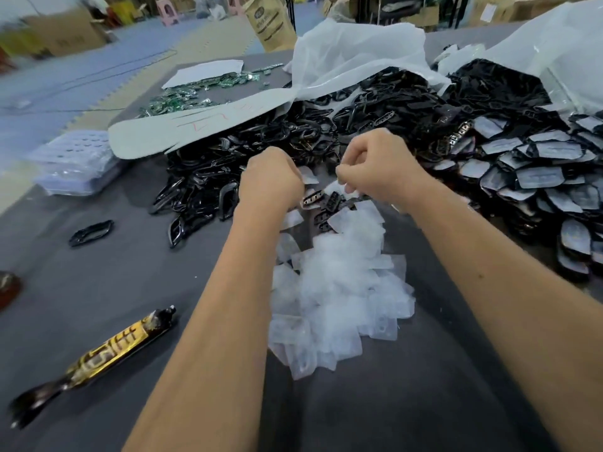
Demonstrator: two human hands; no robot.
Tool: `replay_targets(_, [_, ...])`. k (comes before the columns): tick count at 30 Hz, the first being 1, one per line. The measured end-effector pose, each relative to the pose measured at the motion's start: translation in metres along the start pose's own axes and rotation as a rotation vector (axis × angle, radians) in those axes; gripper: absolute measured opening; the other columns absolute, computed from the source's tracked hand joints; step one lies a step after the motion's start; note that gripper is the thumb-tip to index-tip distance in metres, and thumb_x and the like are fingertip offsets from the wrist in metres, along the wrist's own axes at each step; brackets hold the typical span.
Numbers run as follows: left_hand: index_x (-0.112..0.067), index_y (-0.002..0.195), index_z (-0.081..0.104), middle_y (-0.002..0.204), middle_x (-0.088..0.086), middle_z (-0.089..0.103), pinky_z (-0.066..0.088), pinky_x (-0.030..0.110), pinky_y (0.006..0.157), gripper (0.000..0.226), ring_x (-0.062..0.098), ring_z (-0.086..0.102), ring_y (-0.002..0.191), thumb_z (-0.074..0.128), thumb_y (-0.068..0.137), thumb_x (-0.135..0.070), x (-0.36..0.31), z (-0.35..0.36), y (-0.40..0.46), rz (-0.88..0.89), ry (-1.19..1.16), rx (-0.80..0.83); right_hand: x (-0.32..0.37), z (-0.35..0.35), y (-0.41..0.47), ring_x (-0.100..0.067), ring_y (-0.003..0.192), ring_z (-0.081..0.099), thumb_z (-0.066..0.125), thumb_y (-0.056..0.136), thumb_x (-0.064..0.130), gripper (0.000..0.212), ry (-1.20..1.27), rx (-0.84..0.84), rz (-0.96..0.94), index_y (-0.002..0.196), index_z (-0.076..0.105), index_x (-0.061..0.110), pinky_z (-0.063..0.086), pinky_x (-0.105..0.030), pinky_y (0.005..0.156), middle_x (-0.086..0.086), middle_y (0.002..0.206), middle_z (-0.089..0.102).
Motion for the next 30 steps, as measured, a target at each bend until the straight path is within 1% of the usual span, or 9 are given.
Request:
replay_targets(4, [-0.017, 0.103, 0.076, 0.116, 0.011, 0.07, 0.057, 0.048, 0.095, 0.024, 0.036, 0.064, 0.109, 0.067, 0.087, -0.002, 0.047, -0.015, -0.003, -0.071, 0.205, 0.062, 0.005, 0.049, -0.013, -0.016, 0.06, 0.067, 0.076, 0.089, 0.001, 0.01, 0.433, 0.19, -0.034, 0.094, 0.068, 0.005, 0.054, -0.027, 0.056, -0.01, 0.07, 0.075])
replay_targets(12, [-0.015, 0.098, 0.076, 0.108, 0.009, 0.072, 0.059, 0.043, 0.088, 0.013, 0.033, 0.066, 0.099, 0.072, 0.088, -0.007, 0.062, -0.013, -0.003, -0.05, 0.209, 0.049, -0.018, 0.048, -0.02, -0.013, 0.056, 0.059, 0.076, 0.089, -0.002, 0.014, 0.744, 0.134, -0.005, 0.097, 0.071, 0.007, 0.045, -0.021, 0.05, -0.018, 0.083, 0.076])
replay_targets(15, [-0.012, 0.093, 0.069, 0.106, 0.009, 0.07, 0.048, 0.031, 0.07, 0.011, 0.027, 0.061, 0.089, 0.069, 0.087, -0.003, 0.06, -0.025, 0.0, -0.072, 0.011, -0.125, -0.02, 0.041, -0.022, -0.015, 0.056, 0.058, 0.076, 0.089, 0.0, 0.014, 0.784, 0.122, -0.02, 0.086, 0.067, 0.009, 0.042, -0.021, 0.049, -0.024, 0.086, 0.074])
replay_targets(17, [-0.015, 0.097, 0.063, 0.104, 0.007, 0.068, 0.049, 0.029, 0.063, 0.018, 0.023, 0.063, 0.087, 0.068, 0.085, -0.002, 0.058, -0.022, -0.004, -0.088, -0.263, -0.216, -0.023, 0.038, -0.025, -0.016, 0.058, 0.059, 0.077, 0.087, 0.002, 0.019, 0.791, 0.108, -0.022, 0.078, 0.063, 0.011, 0.041, -0.02, 0.047, -0.028, 0.084, 0.07])
replay_targets(20, [-0.021, 0.102, 0.061, 0.095, 0.013, 0.07, 0.06, 0.033, 0.06, 0.027, 0.016, 0.072, 0.064, 0.066, 0.087, 0.002, 0.048, 0.012, -0.009, -0.099, -0.759, -0.151, -0.03, 0.034, -0.029, -0.025, 0.073, 0.063, 0.072, 0.08, 0.001, 0.026, 0.841, 0.076, -0.005, 0.067, 0.055, 0.015, 0.039, -0.022, 0.046, -0.023, 0.089, 0.072])
replay_targets(22, [-0.015, 0.103, 0.068, 0.089, 0.015, 0.071, 0.06, 0.03, 0.06, 0.019, 0.013, 0.069, 0.052, 0.064, 0.093, 0.001, 0.038, 0.031, -0.01, -0.101, -0.954, -0.112, -0.034, 0.032, -0.029, -0.023, 0.066, 0.055, 0.064, 0.075, -0.005, 0.031, 0.891, 0.044, 0.003, 0.061, 0.048, 0.017, 0.032, -0.023, 0.044, -0.02, 0.102, 0.075])
replay_targets(24, [-0.009, 0.102, 0.071, 0.079, 0.011, 0.072, 0.061, 0.031, 0.06, 0.013, 0.013, 0.069, 0.054, 0.06, 0.099, -0.002, 0.033, 0.042, -0.011, -0.105, -1.065, -0.113, -0.039, 0.029, -0.027, -0.018, 0.056, 0.043, 0.061, 0.072, -0.007, 0.033, 0.929, 0.0, 0.002, 0.059, 0.046, 0.018, 0.026, -0.023, 0.045, -0.016, 0.096, 0.075])
replay_targets(26, [-0.008, 0.101, 0.071, 0.074, 0.008, 0.076, 0.059, 0.031, 0.058, 0.014, 0.015, 0.07, 0.057, 0.057, 0.101, -0.004, 0.03, 0.05, -0.011, -0.093, -1.097, -0.104, -0.044, 0.029, -0.025, -0.016, 0.055, 0.04, 0.071, 0.078, 0.003, 0.029, 0.957, -0.02, -0.002, 0.061, 0.052, 0.018, 0.027, -0.022, 0.046, -0.01, 0.079, 0.067])
replay_targets(30, [-0.009, 0.095, 0.07, 0.074, 0.005, 0.078, 0.059, 0.028, 0.059, 0.01, 0.02, 0.075, 0.061, 0.062, 0.098, -0.004, 0.023, 0.052, -0.01, -0.032, -1.008, -0.079, -0.051, 0.028, -0.025, -0.016, 0.059, 0.055, 0.078, 0.089, 0.029, 0.017, 0.916, -0.064, 0.013, 0.078, 0.076, 0.015, 0.042, -0.024, 0.056, -0.006, 0.07, 0.065])
Point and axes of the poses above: each hand's wrist, its own y-axis towards the middle knuckle, its own z-axis out of the palm, x = y × z, the point moved 10 cm from there along y, towards the middle knuckle
